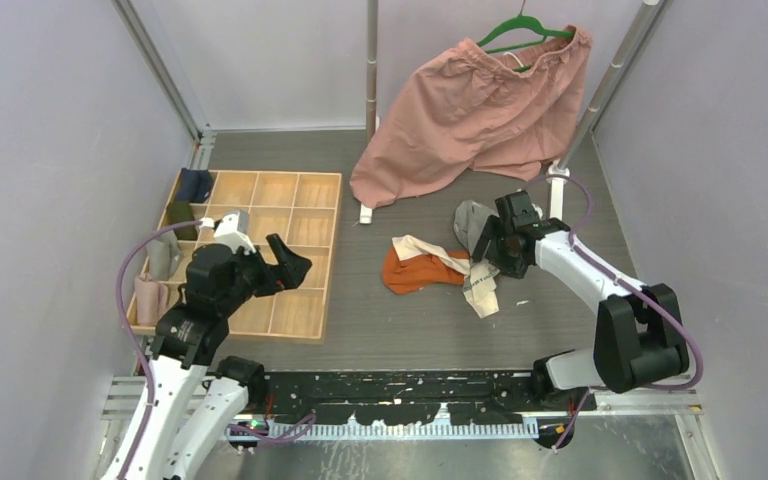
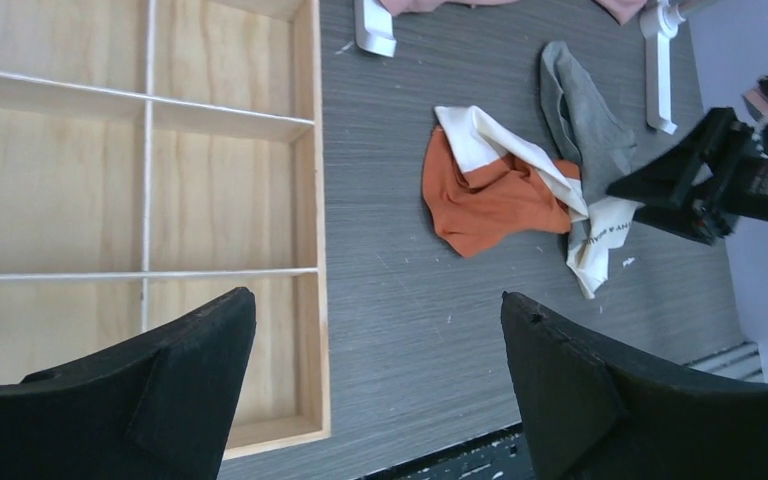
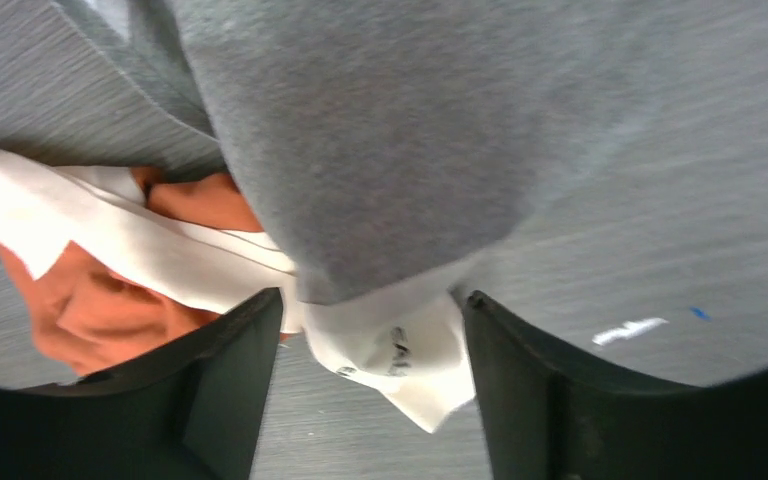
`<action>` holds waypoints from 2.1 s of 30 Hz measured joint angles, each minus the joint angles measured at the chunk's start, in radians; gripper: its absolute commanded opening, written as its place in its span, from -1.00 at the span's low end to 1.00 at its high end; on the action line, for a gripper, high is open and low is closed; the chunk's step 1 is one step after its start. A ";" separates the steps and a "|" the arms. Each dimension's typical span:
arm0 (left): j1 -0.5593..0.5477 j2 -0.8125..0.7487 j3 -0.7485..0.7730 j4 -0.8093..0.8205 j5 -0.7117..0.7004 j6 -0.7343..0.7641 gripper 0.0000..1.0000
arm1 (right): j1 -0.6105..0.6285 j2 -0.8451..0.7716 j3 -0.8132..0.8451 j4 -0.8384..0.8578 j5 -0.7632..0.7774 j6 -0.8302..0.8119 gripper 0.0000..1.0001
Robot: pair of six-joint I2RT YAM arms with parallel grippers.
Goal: Roll the underwear
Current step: Flatten out the underwear at the center of the board.
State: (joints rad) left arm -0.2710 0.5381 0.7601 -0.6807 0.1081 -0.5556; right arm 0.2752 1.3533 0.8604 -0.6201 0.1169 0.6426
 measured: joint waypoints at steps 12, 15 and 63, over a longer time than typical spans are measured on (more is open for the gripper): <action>-0.358 0.214 -0.023 0.166 -0.154 -0.058 0.88 | -0.062 0.028 -0.010 0.122 -0.074 0.040 -0.99; -0.440 0.311 -0.024 0.229 -0.204 -0.066 0.89 | -0.084 -0.086 0.002 0.077 0.006 0.036 -0.99; -0.624 1.204 0.208 0.513 -0.414 -0.061 -0.99 | -0.076 -0.344 -0.104 -0.072 -0.278 0.020 0.40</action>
State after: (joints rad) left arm -0.8948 1.7420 0.9676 -0.1680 -0.3058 -0.6167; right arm 0.1993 1.0092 0.7563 -0.6918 -0.1608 0.6628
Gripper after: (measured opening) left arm 0.019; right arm 0.678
